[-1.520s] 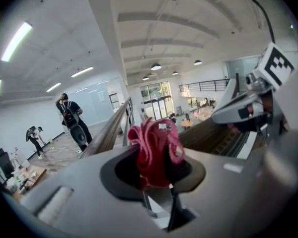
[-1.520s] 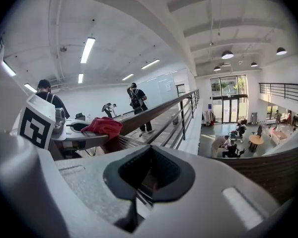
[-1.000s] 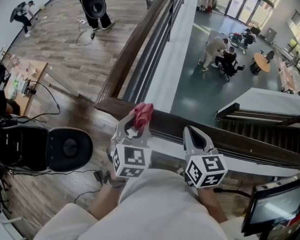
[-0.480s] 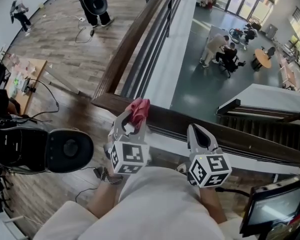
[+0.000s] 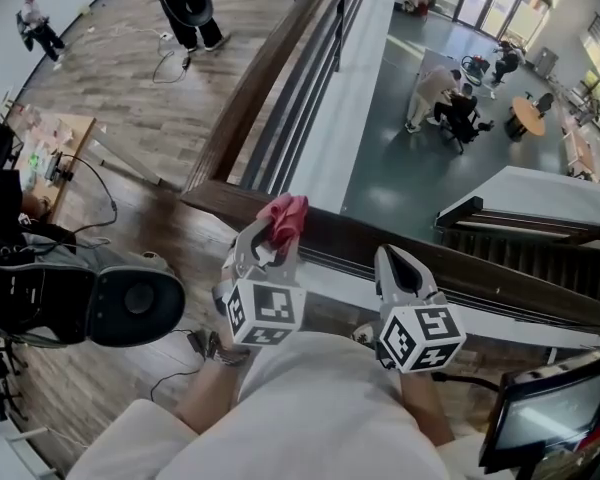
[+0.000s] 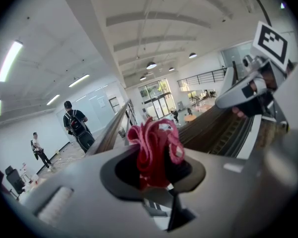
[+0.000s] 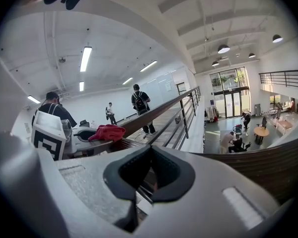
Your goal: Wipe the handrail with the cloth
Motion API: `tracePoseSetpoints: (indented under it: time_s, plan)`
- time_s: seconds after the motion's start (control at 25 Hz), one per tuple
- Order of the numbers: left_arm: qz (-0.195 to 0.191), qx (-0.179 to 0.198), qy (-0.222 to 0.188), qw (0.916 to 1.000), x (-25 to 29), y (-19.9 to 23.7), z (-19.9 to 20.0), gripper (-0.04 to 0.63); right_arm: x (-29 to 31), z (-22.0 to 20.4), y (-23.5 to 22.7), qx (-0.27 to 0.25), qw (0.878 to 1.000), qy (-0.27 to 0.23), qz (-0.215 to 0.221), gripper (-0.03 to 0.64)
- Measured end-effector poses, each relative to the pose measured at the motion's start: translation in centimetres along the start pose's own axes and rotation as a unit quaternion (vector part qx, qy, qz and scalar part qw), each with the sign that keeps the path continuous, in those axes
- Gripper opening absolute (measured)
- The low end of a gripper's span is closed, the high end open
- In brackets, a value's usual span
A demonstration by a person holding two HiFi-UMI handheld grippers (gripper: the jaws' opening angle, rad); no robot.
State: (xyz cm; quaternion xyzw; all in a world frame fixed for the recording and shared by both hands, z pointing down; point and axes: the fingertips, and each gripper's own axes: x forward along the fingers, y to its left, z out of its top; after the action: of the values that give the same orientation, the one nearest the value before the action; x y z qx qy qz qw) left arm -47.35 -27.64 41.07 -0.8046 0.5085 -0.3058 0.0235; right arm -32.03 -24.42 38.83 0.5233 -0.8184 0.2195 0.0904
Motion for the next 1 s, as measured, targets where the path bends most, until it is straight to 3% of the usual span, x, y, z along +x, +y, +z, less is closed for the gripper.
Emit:
tracePoseSetpoints:
  time_s: [0.36,0.68,1.0]
  plan:
    - [-0.010,0.015,0.004,0.9998,-0.1,-1.4,1.3,0.118,-1.0,0.5,-1.1,0.008,1.000,-0.001,0.001,0.002]
    - [-0.053,0.043,0.018,0.9975,0.0,-3.2,2.0,0.118,-1.5,0.6,-1.8,0.019,1.000,-0.007,0.004,0.003]
    - [-0.069,0.059,0.015,0.9958,-0.3,-5.5,3.2,0.118,-2.8,0.3,-2.8,0.019,1.000,-0.008,-0.006,0.003]
